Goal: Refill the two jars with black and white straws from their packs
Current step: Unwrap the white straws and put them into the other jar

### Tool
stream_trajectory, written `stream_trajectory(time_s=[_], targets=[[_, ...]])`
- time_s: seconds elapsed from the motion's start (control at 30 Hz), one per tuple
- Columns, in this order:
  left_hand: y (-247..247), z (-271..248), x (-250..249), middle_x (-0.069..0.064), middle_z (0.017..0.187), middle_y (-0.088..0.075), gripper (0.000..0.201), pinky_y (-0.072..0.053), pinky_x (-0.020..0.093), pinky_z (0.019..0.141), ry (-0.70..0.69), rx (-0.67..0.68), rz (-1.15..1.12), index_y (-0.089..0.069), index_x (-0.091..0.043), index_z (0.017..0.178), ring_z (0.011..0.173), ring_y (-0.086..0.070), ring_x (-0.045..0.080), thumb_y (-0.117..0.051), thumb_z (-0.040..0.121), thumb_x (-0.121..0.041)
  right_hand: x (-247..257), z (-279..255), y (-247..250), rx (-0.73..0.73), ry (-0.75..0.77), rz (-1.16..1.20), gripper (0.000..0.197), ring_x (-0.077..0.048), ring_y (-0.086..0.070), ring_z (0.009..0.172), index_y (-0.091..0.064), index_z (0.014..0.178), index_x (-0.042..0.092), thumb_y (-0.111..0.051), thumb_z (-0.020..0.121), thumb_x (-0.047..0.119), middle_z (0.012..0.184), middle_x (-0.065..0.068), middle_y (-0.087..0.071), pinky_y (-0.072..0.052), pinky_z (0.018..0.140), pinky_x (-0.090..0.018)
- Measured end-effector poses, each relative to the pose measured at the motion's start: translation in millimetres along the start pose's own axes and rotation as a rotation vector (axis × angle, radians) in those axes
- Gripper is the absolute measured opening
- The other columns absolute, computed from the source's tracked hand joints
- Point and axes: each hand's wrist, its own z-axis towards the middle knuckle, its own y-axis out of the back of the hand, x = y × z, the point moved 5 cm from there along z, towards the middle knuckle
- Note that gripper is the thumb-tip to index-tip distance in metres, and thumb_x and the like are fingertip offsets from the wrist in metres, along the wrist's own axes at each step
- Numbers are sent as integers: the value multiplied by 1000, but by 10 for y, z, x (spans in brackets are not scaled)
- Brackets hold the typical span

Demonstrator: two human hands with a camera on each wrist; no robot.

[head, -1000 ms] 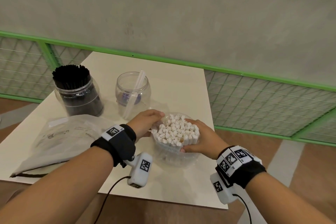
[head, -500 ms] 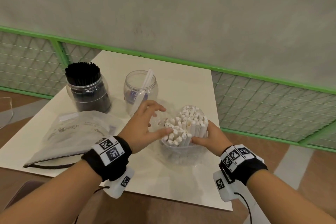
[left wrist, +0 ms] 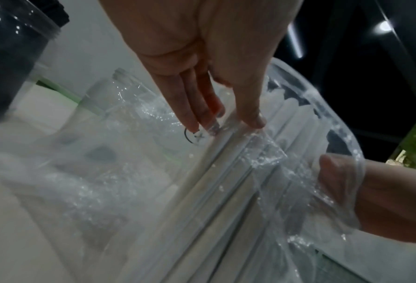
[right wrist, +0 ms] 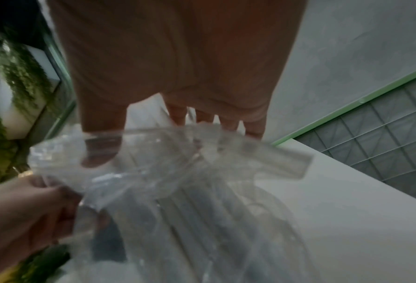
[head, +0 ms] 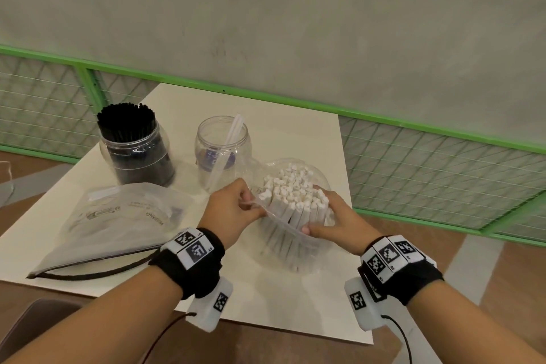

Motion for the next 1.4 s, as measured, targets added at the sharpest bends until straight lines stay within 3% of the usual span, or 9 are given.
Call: stream_trajectory(time_s=[0.17,0.3,0.4,0.57,0.67,0.8,0.97,1.23,1.4], targets=[[-146,-28,115,0,73,-63,25,-38,11,56,157,113,-55,-58,-13,71,65,-52,13,-80,70,-24,93,-21,-32,-59,16,-64,109,-3,-30,127,-18,149,31,-87,64,36,137,8,-33,-23,104,-21],[-294,-69,128,4,93,-64,14,-46,31,91,461,293,-406,-59,-17,95,86,-63,19,-62,81,-18,74,-42,-121,-84,26,-19,128,-8,-29,134,-10,151,31,-89,53,48,140,9,-31,-26,113,-30],[-307,-57,136,10,112,-63,27,-45,37,99,592,325,-577,-54,-17,113,102,-63,28,-56,87,-27,83,-69,-148,-119,61,-21,134,-1,-20,137,-6,152,33,-87,47,56,146,19,-15,-23,115,-27],[-167,62,194,8,118,-48,30,-38,29,92,194,31,150,-54,-17,106,106,-52,27,-68,80,-22,135,-125,-229,-200,181,-205,134,28,4,127,2,145,43,-85,44,63,145,33,9,-19,112,-22],[-83,71,14,11,135,-33,83,-32,41,103,-99,-135,494,-34,-20,131,127,-31,32,-79,62,-31,124,-159,-232,-280,195,-273,129,12,0,139,-2,145,40,-78,46,71,153,23,6,-18,116,-30],[-164,144,-67,0,157,-10,99,-15,56,113,-318,70,760,-6,-34,145,145,-6,29,-68,69,-31,109,-243,-249,-409,266,-448,126,-12,-11,145,-10,150,20,-70,53,73,159,1,-8,-18,115,-37],[-224,220,-70,-9,156,-19,81,-15,46,115,-200,310,517,-13,-33,148,144,-12,16,-24,75,-64,-11,-220,-301,-317,187,-339,133,-12,-16,146,-6,152,20,-77,51,70,159,3,-16,-22,117,-39],[-382,197,-161,-9,133,-47,101,-27,32,104,-52,497,254,-35,-36,139,127,-33,15,-46,52,-87,76,-72,-189,-194,112,-152,146,6,2,141,15,145,37,-90,45,49,151,25,10,-21,116,-38],[-484,250,-121,-12,127,-54,86,-33,34,104,147,531,-71,-53,-31,125,120,-46,7,-34,65,-90,25,-1,-190,-123,65,-124,150,-10,-19,144,14,146,42,-87,37,61,156,18,-9,-26,115,-51]])
